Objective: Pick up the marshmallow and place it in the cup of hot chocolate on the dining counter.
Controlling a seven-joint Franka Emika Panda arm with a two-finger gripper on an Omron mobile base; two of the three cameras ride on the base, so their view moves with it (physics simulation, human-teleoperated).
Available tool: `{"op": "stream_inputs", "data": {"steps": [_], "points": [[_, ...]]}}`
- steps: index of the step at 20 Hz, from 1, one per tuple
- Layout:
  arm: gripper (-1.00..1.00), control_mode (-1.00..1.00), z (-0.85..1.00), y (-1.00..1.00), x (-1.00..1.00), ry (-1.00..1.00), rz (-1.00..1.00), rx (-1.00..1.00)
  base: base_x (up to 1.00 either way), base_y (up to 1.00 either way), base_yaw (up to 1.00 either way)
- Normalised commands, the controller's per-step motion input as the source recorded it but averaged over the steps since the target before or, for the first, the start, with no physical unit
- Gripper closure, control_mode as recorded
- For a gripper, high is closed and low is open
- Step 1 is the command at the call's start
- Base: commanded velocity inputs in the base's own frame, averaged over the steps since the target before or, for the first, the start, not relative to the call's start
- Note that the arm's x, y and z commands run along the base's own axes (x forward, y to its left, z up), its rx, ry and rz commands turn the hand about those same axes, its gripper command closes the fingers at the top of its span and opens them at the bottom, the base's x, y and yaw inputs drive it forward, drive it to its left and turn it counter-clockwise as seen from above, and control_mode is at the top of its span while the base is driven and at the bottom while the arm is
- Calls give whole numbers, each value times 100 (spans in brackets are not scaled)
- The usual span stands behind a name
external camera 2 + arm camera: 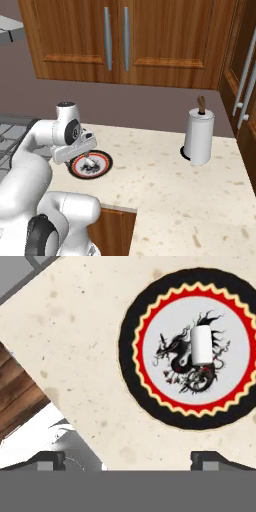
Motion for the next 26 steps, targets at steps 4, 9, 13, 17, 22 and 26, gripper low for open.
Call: {"op": "stream_inputs", "data": {"steps": [4,9,13,17,22,26], "points": [[-100,-100,-29,0,58,7,3,0,0,0,0],[-100,-100,-35,0,51,5,0,0,0,0,0],[-100,-100,-27,2,38,3,0,0,0,0,0],[-100,-100,-23,3,37,1,0,0,0,0,0],[-100,-100,-27,3,22,0,0,0,0,0,0],[-100,-100,-31,1,11,0,0,0,0,0,0]]}}
